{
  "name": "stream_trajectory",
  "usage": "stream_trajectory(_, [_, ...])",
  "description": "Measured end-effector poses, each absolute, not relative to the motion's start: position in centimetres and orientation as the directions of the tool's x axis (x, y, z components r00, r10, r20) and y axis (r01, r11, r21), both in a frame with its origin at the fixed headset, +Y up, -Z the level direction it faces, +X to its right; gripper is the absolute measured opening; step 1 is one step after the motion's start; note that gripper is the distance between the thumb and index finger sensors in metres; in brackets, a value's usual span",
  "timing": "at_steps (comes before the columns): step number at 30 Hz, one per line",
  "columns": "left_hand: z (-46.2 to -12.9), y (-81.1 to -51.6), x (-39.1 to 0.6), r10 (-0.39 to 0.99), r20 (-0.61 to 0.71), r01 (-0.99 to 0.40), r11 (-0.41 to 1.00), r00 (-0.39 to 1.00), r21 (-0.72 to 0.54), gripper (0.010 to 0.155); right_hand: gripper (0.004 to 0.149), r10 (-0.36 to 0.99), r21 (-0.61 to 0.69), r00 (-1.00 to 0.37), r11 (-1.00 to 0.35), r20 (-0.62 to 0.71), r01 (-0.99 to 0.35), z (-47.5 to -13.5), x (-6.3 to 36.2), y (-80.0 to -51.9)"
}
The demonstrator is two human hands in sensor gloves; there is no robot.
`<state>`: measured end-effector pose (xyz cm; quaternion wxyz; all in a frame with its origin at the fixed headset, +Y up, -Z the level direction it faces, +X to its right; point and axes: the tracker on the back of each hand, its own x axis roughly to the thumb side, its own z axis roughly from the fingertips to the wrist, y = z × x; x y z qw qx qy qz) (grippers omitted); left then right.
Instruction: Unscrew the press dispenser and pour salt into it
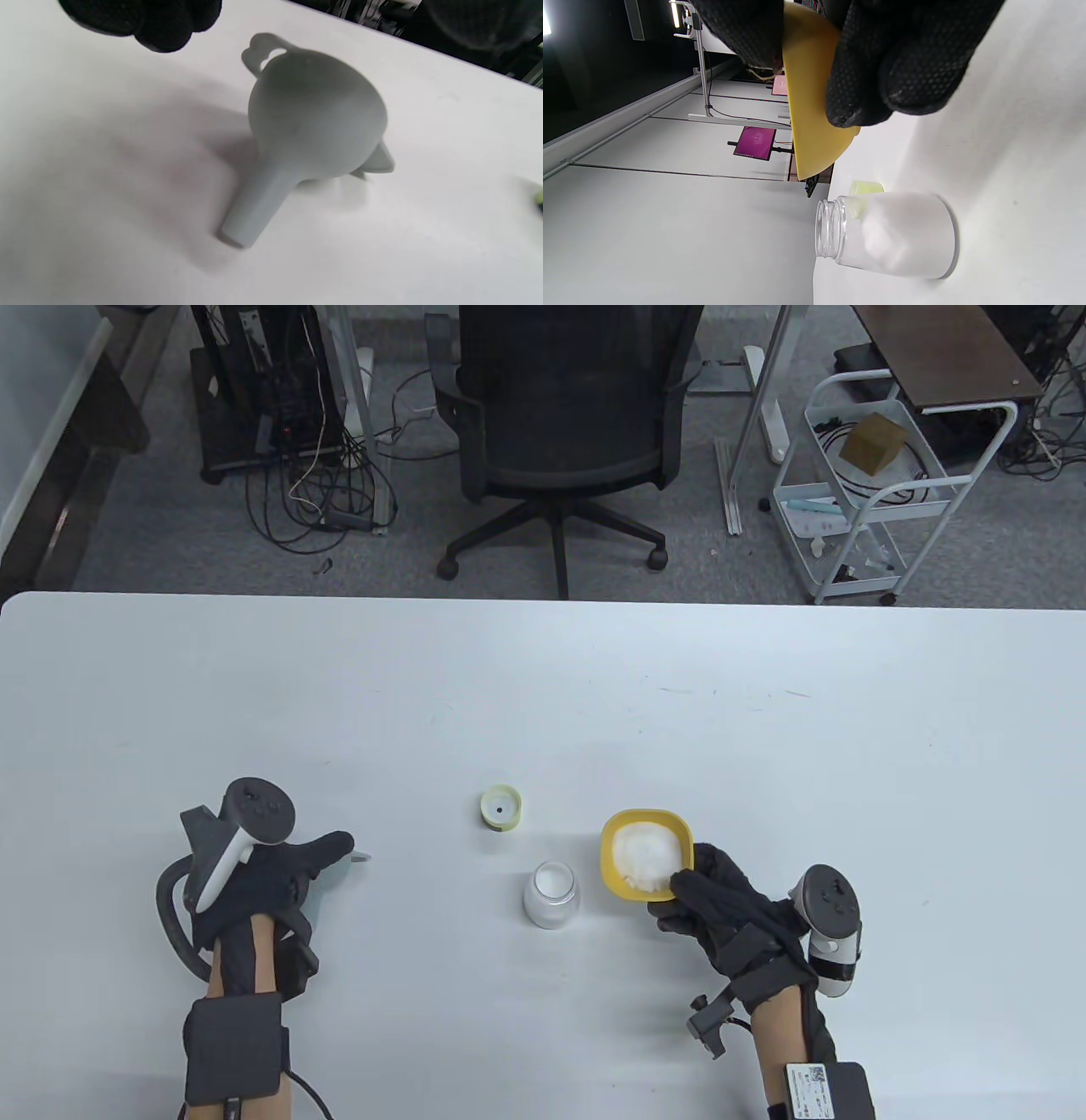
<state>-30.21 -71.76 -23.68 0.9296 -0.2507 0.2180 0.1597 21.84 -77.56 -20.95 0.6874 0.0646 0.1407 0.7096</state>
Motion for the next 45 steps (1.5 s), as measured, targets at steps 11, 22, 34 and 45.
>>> stream_trajectory(11, [-25.2,-74.5,-30.9,0.112,-0.579,-0.476,0.704,0.807,-0.527,0.141,0.072,0.994,0.256,-0.037,-0.01,-0.102,-0.967,-20.9,22.3,-77.3])
stream_trajectory(22, [-24.8,-75.7,-31.2,0.226,-0.61,-0.559,0.707,0.76,-0.434,0.134,0.072,0.996,0.236,-0.031,-0.011,-0.082,-0.972,-20.8,22.5,-77.1])
stream_trajectory(34, [-22.5,-77.2,-32.4,0.477,-0.58,-0.681,0.706,0.66,-0.194,0.125,0.072,0.997,0.223,-0.036,-0.019,-0.071,-0.975,-20.6,22.5,-76.9])
stream_trajectory(45, [-21.6,-72.3,-26.1,0.717,-0.146,-0.728,0.685,0.681,-0.029,0.124,0.073,0.996,0.198,-0.028,-0.01,-0.089,-0.98,-20.6,22.5,-77.0])
